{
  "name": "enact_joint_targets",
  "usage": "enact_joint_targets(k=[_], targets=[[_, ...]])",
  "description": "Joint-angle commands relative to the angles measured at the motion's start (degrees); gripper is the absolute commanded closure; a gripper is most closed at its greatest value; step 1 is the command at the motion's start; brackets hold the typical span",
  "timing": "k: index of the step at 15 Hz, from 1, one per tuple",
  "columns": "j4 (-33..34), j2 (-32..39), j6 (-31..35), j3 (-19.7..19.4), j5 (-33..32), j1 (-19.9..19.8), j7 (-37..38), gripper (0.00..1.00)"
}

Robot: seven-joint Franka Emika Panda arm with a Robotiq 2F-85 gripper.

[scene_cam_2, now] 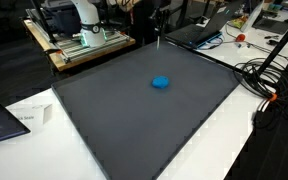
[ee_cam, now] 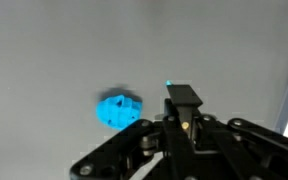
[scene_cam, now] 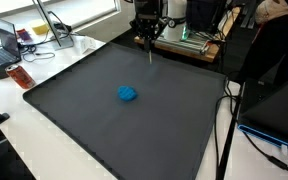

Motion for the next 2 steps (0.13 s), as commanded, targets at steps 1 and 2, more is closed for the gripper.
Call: enact_joint_targets(k=[1,2], targets=[[-0.4,-3.6,-5.2,0.6,0.6,-1.8,-5.5,0.97],[-0.4,-4.0,-5.3,0.4,0.4,-2.1,-7.0,0.97]])
